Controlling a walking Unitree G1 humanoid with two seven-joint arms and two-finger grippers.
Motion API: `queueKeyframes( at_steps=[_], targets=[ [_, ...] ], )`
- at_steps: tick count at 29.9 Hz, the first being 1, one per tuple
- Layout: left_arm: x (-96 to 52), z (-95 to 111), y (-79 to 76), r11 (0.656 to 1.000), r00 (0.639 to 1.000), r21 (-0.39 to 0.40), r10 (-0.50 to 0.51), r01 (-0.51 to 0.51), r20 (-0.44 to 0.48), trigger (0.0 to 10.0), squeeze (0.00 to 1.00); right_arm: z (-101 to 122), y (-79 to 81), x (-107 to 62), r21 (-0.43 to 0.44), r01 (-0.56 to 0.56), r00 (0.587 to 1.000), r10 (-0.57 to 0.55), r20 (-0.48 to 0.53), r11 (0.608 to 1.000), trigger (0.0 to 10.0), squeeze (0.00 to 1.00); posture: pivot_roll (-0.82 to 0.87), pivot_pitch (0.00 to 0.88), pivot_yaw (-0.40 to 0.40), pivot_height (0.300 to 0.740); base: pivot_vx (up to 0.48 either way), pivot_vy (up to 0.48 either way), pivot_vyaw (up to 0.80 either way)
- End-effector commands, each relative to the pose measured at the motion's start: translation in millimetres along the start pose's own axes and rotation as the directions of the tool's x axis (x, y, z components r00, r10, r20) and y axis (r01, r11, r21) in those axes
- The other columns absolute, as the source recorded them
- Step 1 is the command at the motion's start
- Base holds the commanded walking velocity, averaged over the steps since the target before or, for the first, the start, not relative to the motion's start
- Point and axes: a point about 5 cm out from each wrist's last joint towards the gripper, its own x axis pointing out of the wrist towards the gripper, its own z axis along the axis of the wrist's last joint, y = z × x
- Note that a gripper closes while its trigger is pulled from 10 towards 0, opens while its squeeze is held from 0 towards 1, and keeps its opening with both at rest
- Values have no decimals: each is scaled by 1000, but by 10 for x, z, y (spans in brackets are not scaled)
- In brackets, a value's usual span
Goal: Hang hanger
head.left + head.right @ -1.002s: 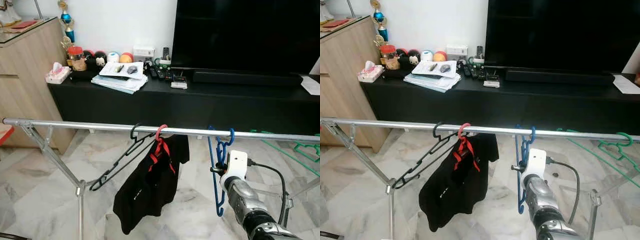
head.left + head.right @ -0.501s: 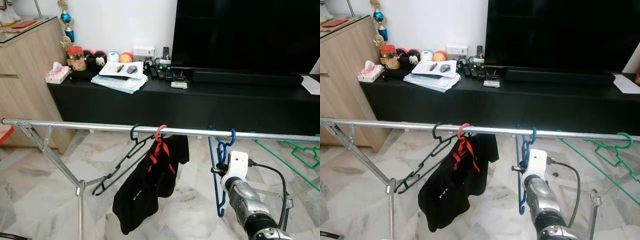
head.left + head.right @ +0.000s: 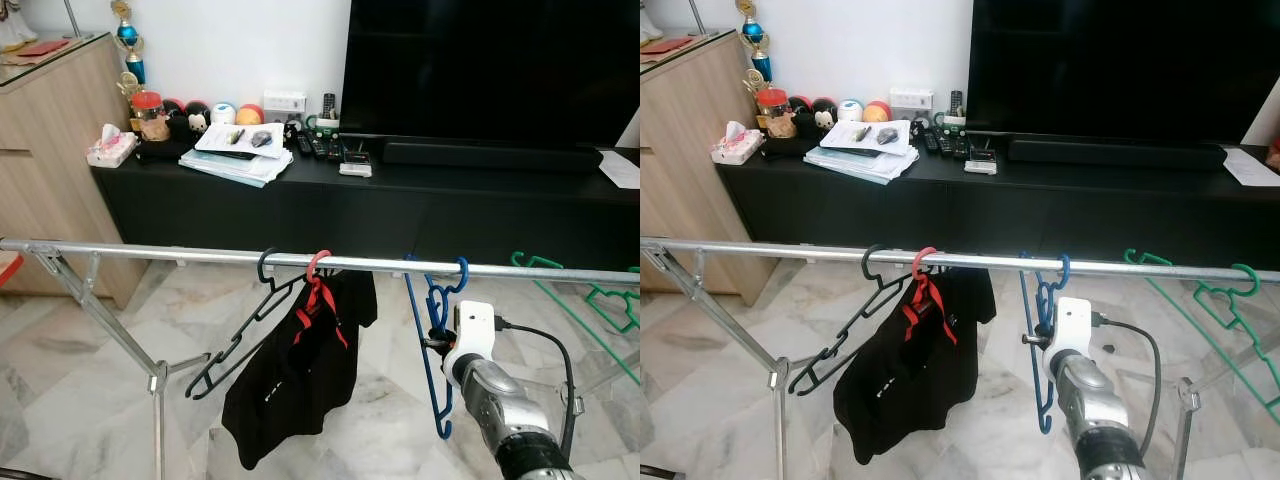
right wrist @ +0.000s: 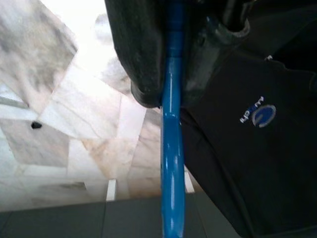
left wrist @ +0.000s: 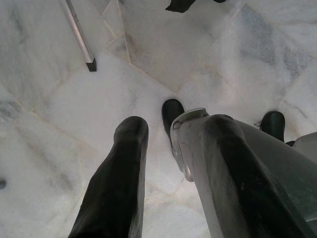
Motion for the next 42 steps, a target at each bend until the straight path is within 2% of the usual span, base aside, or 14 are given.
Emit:
queueKeyframes(
  at_steps=[1,11,17,18,22,28,34,35,36,42],
  targets=[
    [-36,-219,-76,1000,996,11,-28,29,-87,10000,0,-126,30,-20,-6,-26,997,25,-67,1000,10000,0,-5,35,-55,740,0,0,0],
    [-33,-211,-86,999,996,14,-31,32,-88,10000,0,78,87,-90,-8,-86,996,86,5,996,10000,0,-10,34,-54,740,0,0,0],
    [-35,-217,-79,999,995,15,-31,33,-90,10000,0,-9,0,-61,26,-37,999,36,17,999,10000,0,-4,33,-56,740,0,0,0],
    [-48,-252,-62,999,995,14,-30,31,-95,10000,0,-145,-75,-52,58,12,1000,-11,-21,998,10000,0,-1,33,-56,740,0,0,0],
    [-72,-319,-43,999,994,13,-28,29,-104,10000,0,-256,-120,-63,93,44,998,-40,-50,995,10000,0,2,34,-55,740,0,0,0],
    [-111,-428,-29,999,992,18,-26,29,-120,10000,0,-276,-174,-71,104,69,997,-66,-39,992,10000,0,2,36,-49,740,0,0,0],
    [-125,-489,-95,999,991,22,-33,36,-130,10000,0,-258,-218,-58,125,86,996,-84,-20,988,10000,0,3,37,-46,740,0,0,0],
    [-125,-491,-101,999,991,22,-34,37,-130,10000,0,-254,-215,-56,127,84,996,-83,-16,988,10000,94,3,38,-46,740,0,0,0],
    [-126,-494,-108,999,991,23,-35,38,-131,10000,0,-236,-203,-52,130,81,997,-81,-3,988,10000,580,3,38,-46,740,0,0,0],
    [-131,-515,-130,999,990,25,-36,40,-133,10000,0,-154,-174,-42,124,77,993,-87,80,989,10000,510,7,37,-45,740,0,0,0]
  ],
)
